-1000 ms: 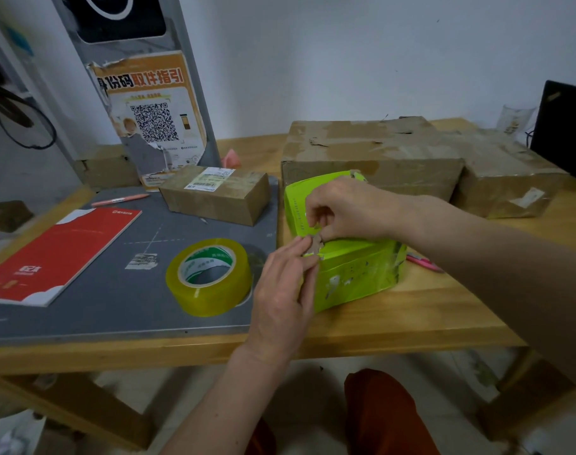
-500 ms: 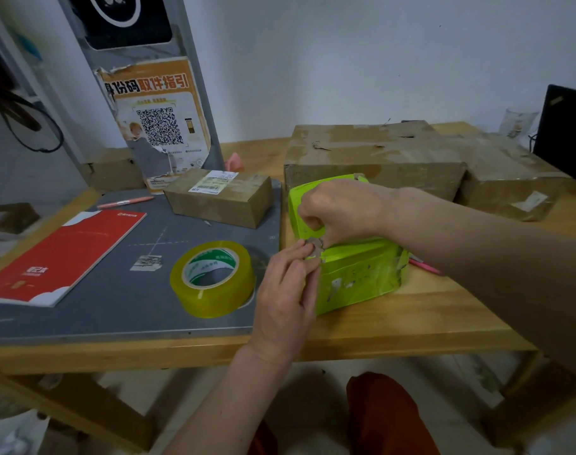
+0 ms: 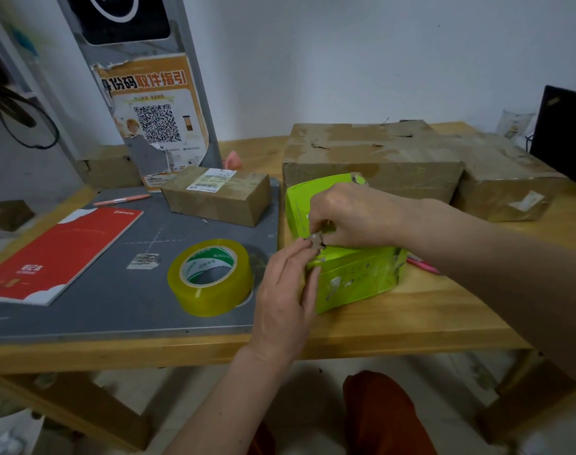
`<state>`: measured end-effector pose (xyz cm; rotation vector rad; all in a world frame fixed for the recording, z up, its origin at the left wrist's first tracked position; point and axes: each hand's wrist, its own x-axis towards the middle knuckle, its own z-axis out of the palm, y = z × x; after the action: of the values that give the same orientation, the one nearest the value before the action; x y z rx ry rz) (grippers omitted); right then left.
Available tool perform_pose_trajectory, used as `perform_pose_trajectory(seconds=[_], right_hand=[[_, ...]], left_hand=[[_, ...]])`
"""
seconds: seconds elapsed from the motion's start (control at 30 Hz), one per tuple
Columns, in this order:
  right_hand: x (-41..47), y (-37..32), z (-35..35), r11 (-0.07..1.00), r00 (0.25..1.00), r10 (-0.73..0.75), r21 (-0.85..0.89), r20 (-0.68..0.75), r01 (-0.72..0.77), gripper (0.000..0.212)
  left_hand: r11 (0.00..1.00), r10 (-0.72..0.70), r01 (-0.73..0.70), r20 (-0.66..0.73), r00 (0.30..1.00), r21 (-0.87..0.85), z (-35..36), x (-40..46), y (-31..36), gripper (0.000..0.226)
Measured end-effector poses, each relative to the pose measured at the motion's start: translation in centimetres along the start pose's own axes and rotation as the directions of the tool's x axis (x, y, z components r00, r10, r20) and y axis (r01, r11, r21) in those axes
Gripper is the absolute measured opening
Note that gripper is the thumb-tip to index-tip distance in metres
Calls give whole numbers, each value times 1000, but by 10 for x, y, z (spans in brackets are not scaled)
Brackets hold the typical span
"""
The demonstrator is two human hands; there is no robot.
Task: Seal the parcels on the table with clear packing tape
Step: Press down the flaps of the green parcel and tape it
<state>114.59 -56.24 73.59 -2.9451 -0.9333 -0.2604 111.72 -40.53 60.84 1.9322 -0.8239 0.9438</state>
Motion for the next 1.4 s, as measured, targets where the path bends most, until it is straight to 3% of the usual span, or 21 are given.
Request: perform_pose_trajectory(seconds=[0.2, 0.3, 0.67, 0.93, 1.07, 1.2, 1.3, 1.4], right_hand=[[-14, 8, 9, 997, 997, -38, 70, -73, 43, 16], [-17, 9, 11, 982, 989, 60, 188, -137, -33, 9], [-22, 6, 11, 908, 964, 243, 377, -112, -185, 12], [-30, 1, 19, 894, 927, 326, 377, -182, -241, 11], [-36, -2, 21, 829, 856, 449, 476, -257, -292, 23], [-39, -3, 31, 871, 880, 436, 337, -191, -359, 33], [-35, -15, 26, 867, 811, 464, 372, -356, -333, 29], [-22, -50, 18, 887, 772, 387, 432, -504, -163, 24]], left_hand=[[997, 34, -37, 41, 999, 68, 3, 0, 0, 37], [993, -1, -11, 100, 995, 114, 1, 6, 6, 40], [921, -87, 0, 207, 974, 390, -6, 18, 19, 46], [918, -99, 2, 226, 969, 396, -5, 28, 24, 50], [954, -244, 196, 201, 949, 228, -11, 19, 21, 75], [919, -370, 345, 110, 923, 193, -27, 7, 15, 78], [893, -415, 407, 2, 910, 193, -48, -3, 4, 75], [821, -502, 523, -145, 852, 230, -74, -12, -19, 73]])
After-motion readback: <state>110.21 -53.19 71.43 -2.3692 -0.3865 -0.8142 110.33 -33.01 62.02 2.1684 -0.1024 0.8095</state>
